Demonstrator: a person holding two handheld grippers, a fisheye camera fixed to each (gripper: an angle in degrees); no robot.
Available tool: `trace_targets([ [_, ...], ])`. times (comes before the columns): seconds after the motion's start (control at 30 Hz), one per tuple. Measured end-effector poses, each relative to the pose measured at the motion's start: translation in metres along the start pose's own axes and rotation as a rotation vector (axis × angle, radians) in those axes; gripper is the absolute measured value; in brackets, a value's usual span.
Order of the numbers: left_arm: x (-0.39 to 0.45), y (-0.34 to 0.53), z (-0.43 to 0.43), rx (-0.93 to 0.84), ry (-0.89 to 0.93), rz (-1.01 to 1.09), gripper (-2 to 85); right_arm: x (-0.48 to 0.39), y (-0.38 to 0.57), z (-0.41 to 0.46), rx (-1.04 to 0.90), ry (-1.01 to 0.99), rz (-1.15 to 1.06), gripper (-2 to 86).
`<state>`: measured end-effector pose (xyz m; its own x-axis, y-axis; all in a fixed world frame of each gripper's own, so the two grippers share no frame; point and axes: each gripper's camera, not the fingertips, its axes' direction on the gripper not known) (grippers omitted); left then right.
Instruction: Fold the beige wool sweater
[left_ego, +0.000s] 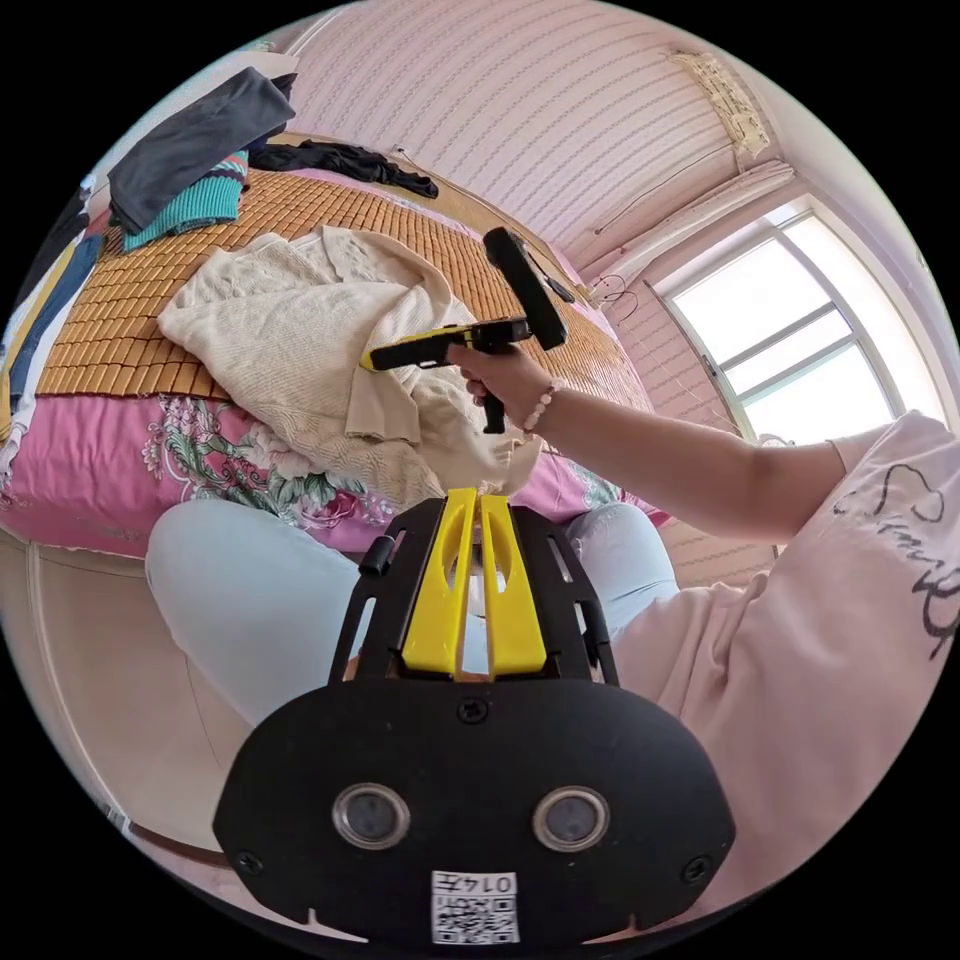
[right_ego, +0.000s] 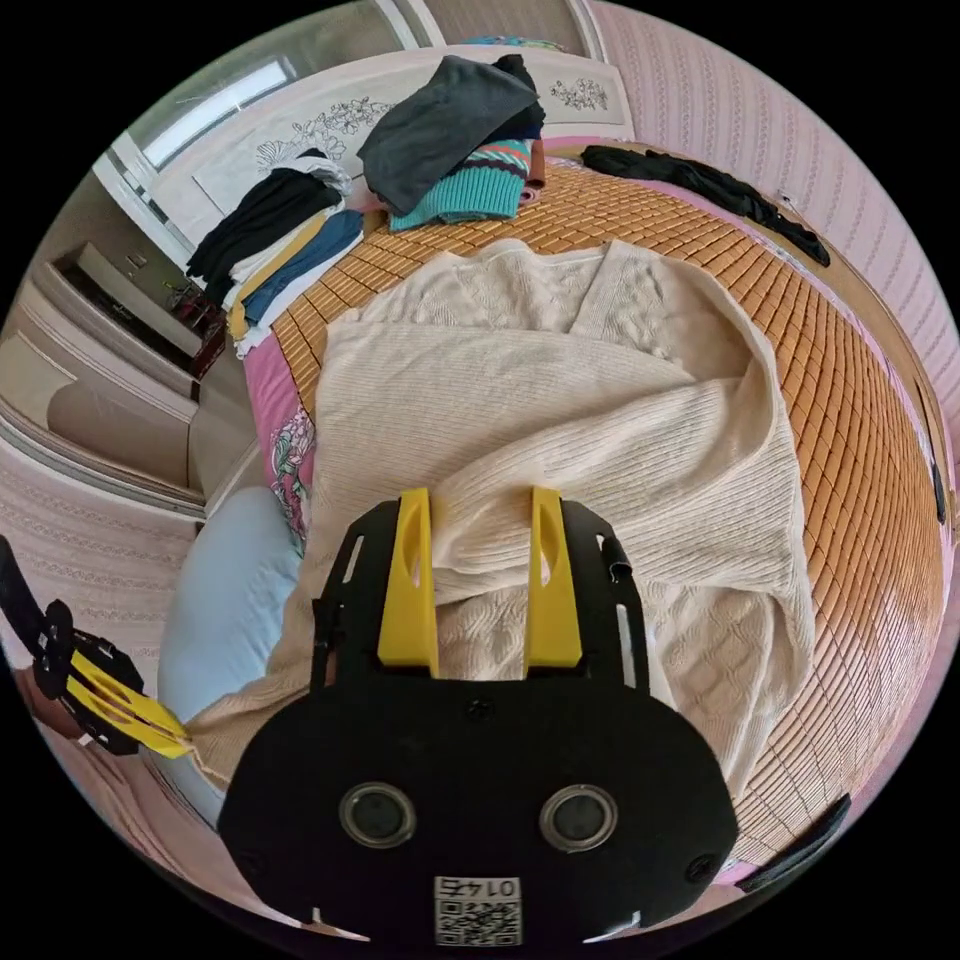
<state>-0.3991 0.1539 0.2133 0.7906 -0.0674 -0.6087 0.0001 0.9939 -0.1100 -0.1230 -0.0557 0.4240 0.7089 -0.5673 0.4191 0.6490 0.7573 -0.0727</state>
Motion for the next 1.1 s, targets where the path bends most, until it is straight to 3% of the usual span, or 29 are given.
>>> trace_targets([
  [0.1, -0.009, -0.004, -0.013, 0.036, -0.029, -0.013, -1.0, 0.034, 0.010, -0.014, -0.023, -0.115, 0.049, 5.3],
  [0.23, -0.011, -0.022, -0.021, 0.074, -0.024, 0.013, -1.0, 0.144, 0.068, -0.100, 0.262, -0.200, 0.344, 3.9],
  [0.43, 0.041, -0.064, -0.005, 0.046, 0.079, 0.310, -1.0, 0.285, 0.198, -0.263, 0.616, 0.008, 0.647, 3.1],
  [0.57, 0.085, -0.084, 0.038, -0.057, 0.033, 0.497, -0.8, 0.326, 0.246, -0.314, 0.568, 0.264, 0.661, 3.3],
  [0.7, 0.090, -0.098, 0.092, -0.196, -0.008, 0.524, 0.6, 0.382, 0.298, -0.318, 0.351, 0.433, 0.763, 4.6],
  [0.77, 0.090, -0.112, 0.101, -0.188, 0.008, 0.514, 3.1, 0.403, 0.323, -0.302, 0.208, 0.427, 0.830, 5.5],
  [0.83, 0.094, -0.132, 0.109, -0.166, -0.011, 0.522, 4.8, 0.411, 0.349, -0.285, 0.079, 0.543, 0.890, 5.9],
  [0.93, 0.119, -0.173, 0.140, -0.128, -0.060, 0.600, 5.3, 0.411, 0.370, -0.270, 0.037, 0.660, 0.914, 6.9],
  [1.1, 0.172, -0.225, 0.281, -0.207, -0.070, 0.649, 6.3, 0.416, 0.351, -0.242, 0.186, 0.427, 0.850, 10.4],
])
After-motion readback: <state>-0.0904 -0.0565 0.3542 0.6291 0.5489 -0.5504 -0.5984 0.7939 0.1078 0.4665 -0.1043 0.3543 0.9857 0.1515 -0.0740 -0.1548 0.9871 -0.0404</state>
